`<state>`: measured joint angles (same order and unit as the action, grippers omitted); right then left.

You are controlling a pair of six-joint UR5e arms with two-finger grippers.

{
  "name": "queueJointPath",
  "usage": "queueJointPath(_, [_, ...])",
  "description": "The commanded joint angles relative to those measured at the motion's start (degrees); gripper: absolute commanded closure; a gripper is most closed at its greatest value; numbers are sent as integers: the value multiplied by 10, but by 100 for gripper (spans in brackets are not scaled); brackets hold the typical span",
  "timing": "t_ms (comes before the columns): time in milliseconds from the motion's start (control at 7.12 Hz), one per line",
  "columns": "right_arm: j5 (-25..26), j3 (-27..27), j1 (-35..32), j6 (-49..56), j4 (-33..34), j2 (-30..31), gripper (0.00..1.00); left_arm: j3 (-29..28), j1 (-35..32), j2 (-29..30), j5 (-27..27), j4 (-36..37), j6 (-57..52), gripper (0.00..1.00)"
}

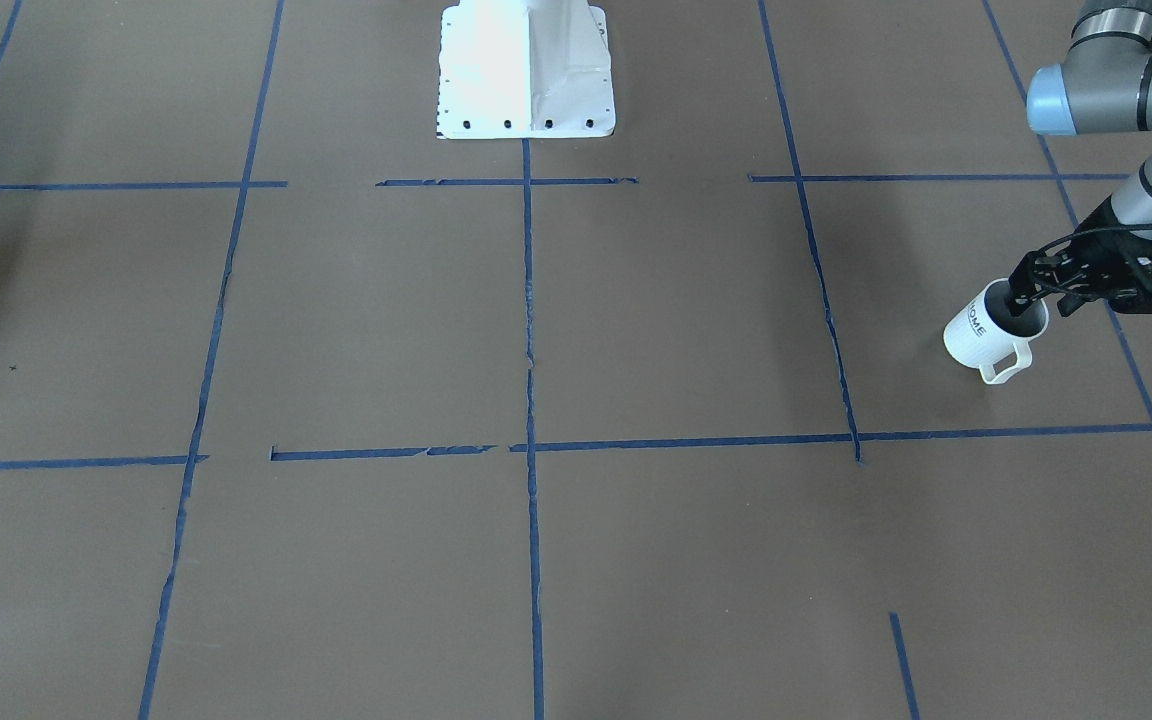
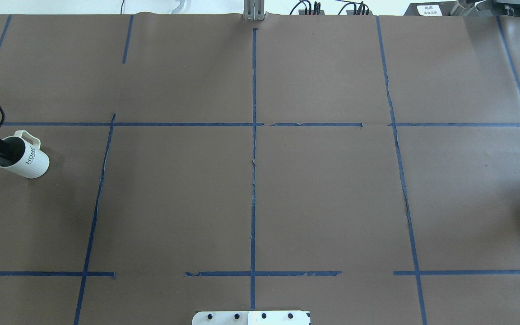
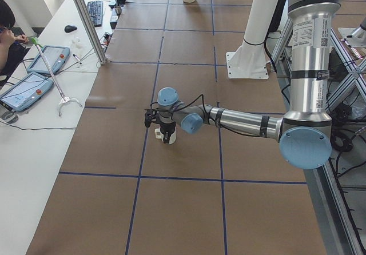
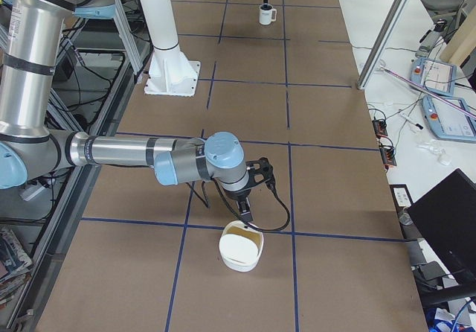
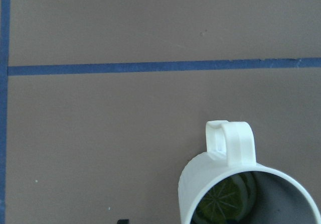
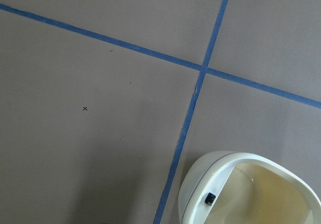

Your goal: Left arm hands cup to right arm to dump lemon

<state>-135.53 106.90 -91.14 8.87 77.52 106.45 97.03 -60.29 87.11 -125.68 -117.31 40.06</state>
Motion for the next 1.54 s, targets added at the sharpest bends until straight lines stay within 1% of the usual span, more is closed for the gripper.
queueJointPath(0, [0, 0, 0, 0, 0, 1, 0, -1, 9, -1, 0, -10, 19, 70])
queueJointPath(140, [0, 0, 0, 0, 0, 2, 0, -2, 9, -3, 1, -10, 18, 90])
queueJointPath(421, [0, 0, 0, 0, 1, 2, 0, 3, -2, -5, 5, -9, 12, 100])
queueJointPath(702, [-1, 4, 0, 0, -1, -2, 0, 18, -40, 4, 4, 5, 16, 100])
queueJointPath(842, [-1, 4, 1, 4, -38, -5, 0, 50, -44, 14, 4, 62, 19, 100])
queueJointPath(982, [-6, 1, 1, -2, -102, -4, 0, 98, -45, 38, 4, 147, 21, 100])
queueJointPath(1123, [-19, 1, 3, -1, -146, -5, 1, 146, -40, 82, 4, 232, 77, 100])
queueJointPath(1263, [-24, 1, 32, 0, -195, -23, 1, 164, -29, 131, 4, 280, 134, 100])
queueJointPath(1404, [-25, 0, 66, -1, -219, -56, 1, 167, 9, 177, 5, 308, 181, 100])
